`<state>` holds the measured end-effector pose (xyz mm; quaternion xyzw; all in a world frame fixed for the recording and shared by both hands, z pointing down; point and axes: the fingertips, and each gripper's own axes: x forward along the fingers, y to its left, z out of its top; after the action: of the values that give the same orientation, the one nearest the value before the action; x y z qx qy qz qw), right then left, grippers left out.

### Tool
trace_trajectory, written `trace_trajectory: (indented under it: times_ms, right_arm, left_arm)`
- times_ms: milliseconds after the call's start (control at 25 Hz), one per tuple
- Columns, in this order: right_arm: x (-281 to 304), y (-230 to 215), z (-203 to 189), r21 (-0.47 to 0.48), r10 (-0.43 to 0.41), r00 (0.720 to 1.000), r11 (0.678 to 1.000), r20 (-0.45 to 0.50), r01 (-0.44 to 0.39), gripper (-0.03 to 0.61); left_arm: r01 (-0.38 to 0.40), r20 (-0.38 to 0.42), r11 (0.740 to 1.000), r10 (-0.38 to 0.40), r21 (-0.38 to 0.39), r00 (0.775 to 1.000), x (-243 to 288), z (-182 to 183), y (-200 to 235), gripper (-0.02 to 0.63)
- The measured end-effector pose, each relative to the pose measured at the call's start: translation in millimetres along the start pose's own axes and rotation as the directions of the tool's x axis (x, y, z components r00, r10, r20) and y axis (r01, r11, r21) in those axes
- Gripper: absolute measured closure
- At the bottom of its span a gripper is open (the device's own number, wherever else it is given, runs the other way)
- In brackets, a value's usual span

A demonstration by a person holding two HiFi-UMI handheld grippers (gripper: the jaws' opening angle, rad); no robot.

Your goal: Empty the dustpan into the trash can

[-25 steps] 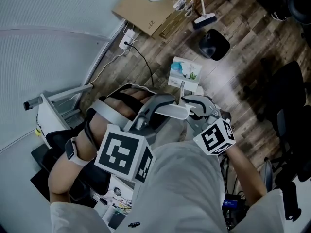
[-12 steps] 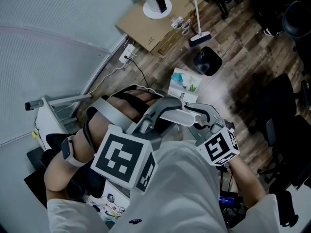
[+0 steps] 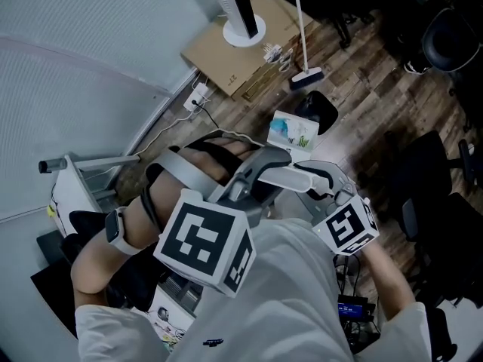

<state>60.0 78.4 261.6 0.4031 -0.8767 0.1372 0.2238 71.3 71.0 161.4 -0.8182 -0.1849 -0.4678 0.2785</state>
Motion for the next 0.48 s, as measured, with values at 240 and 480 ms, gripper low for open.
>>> trace_trajectory:
  times_ms: [240,480]
  right_arm:
    - [-4.6,-26.7,-9.7,-0.013,-0.011,1.000,1.000,0.003,0.011,0.491]
    - [-15.4,-62.2,-28.1,-0.012,0.018,1.000,1.000,-0.014,-0.018,0.491]
  left_arm:
    - [-0.013,0.004,1.000,0.013,-0.005,1.000,16.9,7.7,18.3,0.494]
    - [-0.008,0.020,0.999,0.009,-0.047,1.000,45.6,21.3,45.2,0.494]
